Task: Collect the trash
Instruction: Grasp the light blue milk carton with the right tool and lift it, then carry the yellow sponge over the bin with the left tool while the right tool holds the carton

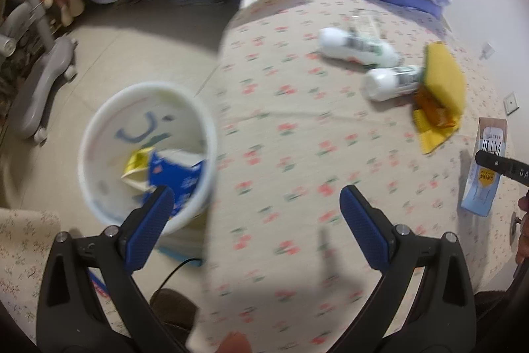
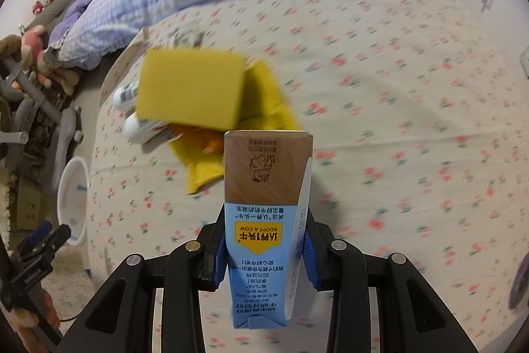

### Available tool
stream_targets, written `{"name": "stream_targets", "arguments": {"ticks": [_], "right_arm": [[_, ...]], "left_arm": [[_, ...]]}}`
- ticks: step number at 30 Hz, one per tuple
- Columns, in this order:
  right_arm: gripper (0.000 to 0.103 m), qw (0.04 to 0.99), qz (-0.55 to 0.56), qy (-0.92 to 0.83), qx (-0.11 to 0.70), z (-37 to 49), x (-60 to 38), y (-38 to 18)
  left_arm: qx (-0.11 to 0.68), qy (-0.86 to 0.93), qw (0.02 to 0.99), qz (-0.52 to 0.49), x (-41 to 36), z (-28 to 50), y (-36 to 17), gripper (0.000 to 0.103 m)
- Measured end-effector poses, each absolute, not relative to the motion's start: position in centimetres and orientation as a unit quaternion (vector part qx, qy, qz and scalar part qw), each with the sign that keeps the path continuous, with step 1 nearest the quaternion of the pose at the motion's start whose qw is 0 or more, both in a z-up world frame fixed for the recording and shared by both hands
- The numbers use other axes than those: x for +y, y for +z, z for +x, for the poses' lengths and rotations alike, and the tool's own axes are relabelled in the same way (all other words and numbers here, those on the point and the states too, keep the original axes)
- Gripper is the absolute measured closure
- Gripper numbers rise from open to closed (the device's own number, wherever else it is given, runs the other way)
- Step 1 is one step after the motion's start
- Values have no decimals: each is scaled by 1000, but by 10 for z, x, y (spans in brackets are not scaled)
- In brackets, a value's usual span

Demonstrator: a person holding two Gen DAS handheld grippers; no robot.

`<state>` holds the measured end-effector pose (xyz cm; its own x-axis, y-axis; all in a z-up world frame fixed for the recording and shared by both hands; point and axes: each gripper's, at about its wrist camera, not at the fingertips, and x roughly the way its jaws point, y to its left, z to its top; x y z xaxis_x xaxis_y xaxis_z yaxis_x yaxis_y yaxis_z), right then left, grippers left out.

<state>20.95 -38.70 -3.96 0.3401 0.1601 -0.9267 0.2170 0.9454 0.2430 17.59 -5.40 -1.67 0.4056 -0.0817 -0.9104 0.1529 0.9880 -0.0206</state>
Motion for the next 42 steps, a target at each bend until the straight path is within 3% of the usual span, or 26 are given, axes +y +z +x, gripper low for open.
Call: {"name": "stream_targets", "arguments": {"ticks": [10,15,24,27,28,32,35,42], "right_arm": [[65,801,200,-56,561,194,-454,-41],[65,801,217,-63,554,185,-479,-39],[65,807,227,-62,542,176,-493,-32],[65,804,232,-64,543,173,-497,-34],[65,804,233,-65,544,172,-498,-35],[65,802,233,-68,545,170,-501,-37],[65,803,231,-68,545,168,-501,-36],[65,809,234,-66,535,165,-501,-27]], "left_arm": [[495,-157,855,8,-158,191,0,3],[472,-189,861,-29,-187,202,0,13],[481,-193,852,-78,-203,222,-24,33],[483,-209,843,-108,-198,225,-28,51],[483,-215,841,-115,-197,225,-29,63],[477,-231,840,-116,-196,223,-25,82],[477,-242,837,-119,-194,219,-20,88],[476,-255,834,-115,-178,204,-4,91]]}}
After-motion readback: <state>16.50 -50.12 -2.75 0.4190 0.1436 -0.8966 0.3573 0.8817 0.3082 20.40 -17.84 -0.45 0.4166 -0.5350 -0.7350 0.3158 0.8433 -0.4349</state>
